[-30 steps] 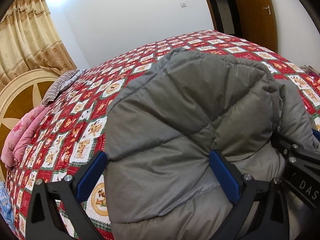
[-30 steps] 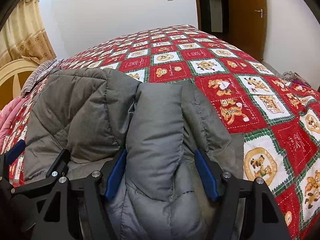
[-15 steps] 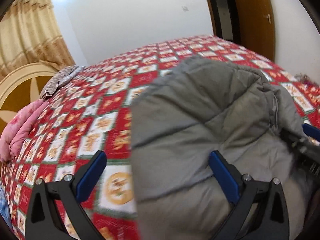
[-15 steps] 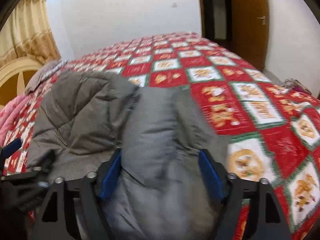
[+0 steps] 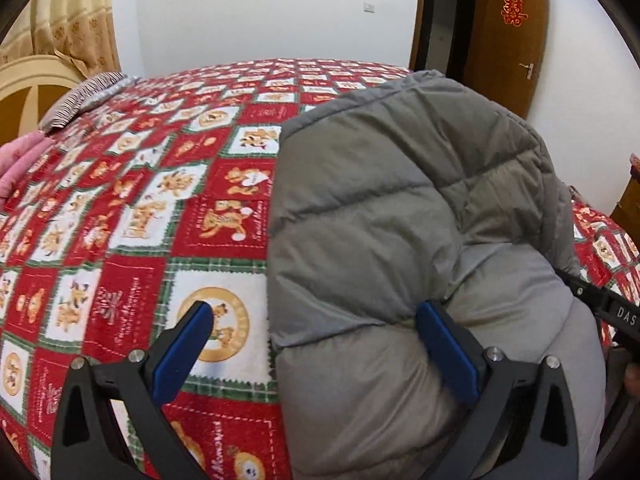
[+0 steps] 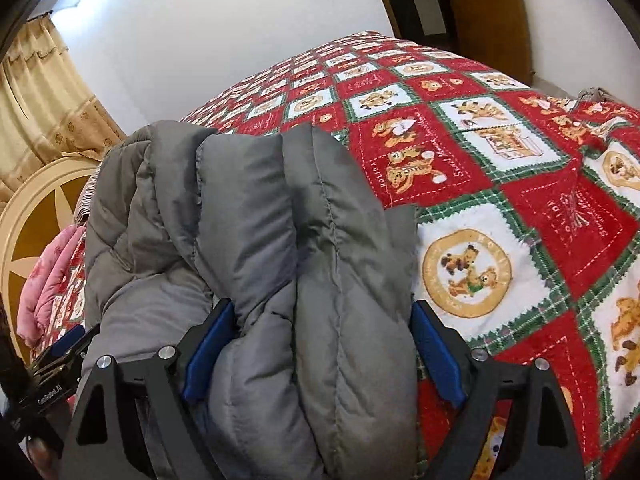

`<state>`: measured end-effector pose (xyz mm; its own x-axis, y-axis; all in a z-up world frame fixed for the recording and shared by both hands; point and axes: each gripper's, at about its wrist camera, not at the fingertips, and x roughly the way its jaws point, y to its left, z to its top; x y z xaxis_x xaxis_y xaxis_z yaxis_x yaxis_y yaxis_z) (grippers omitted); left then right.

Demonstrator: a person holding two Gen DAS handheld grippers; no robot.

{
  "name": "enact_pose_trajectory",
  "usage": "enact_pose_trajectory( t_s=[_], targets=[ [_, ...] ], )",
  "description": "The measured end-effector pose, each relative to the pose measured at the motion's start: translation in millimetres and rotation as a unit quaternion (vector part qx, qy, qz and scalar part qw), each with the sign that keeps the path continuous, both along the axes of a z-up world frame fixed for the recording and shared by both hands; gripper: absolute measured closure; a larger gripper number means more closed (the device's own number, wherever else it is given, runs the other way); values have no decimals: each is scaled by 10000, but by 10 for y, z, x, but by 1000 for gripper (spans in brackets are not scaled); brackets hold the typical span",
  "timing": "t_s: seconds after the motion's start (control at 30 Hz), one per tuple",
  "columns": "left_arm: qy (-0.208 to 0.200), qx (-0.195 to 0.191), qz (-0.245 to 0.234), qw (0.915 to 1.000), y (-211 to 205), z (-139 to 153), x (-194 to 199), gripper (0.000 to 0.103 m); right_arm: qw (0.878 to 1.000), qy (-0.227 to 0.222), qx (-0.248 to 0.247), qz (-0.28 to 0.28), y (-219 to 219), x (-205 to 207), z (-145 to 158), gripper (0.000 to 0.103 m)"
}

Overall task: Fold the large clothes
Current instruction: 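Hold the jacket with the left tool while the right tool closes on its folded edge, then carry the held jacket with both tools toward the bed's headboard end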

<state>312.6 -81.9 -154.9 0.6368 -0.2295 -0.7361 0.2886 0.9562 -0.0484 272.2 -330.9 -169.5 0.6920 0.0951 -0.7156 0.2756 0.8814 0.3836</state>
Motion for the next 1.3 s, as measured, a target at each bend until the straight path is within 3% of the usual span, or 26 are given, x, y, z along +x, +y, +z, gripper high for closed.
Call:
enact_pose_trajectory(
  t_s=[0.13, 0.2, 0.3, 0.43, 0.47, 0.5, 0.53, 0.63, 0.8, 1.07, 1.3],
  targets=[
    [17, -45, -82, 10000, -49, -37, 18, 0, 9999, 8, -149, 77, 81, 53, -31, 19],
    [-36, 19, -109, 9999, -99, -23, 0, 1, 9996, 10, -252, 143, 136, 59, -33, 29],
    [-164, 93, -354, 9992, -211, 8, -72, 19, 9993, 0, -295, 209, 172, 62, -46, 37],
    [-279, 279, -471, 9981, -333, 32, -137, 33, 9990, -47, -297, 330, 211, 47, -54, 46],
    [-276, 274, -535, 9978, -349, 40, -154, 38, 9988, -92, -287, 393, 229, 38, -43, 54],
    [-304, 279, -589, 9974, -370, 56, -179, 51, 9984, -158, -257, 488, 259, 23, -25, 65],
    [-454, 411, -624, 9962, -406, 80, -243, 63, 9979, -191, -332, 523, 303, 3, -5, 68],
    [-951, 894, -580, 9897, -484, 162, -445, 81, 9974, -262, -365, 558, 358, -42, 50, 77],
    [-1169, 802, -387, 9891, -324, 390, -591, 87, 9962, -502, -173, 685, 420, -139, 168, 84],
    [-1831, 870, -92, 9792, 73, 920, -778, 88, 9889, -988, -26, 1107, 824, -115, 585, 86],
    [-1901, 921, 449, 9764, 619, 1096, -757, 88, 9783, -1177, 12, 1704, 1387, 142, 847, 86]
  ],
)
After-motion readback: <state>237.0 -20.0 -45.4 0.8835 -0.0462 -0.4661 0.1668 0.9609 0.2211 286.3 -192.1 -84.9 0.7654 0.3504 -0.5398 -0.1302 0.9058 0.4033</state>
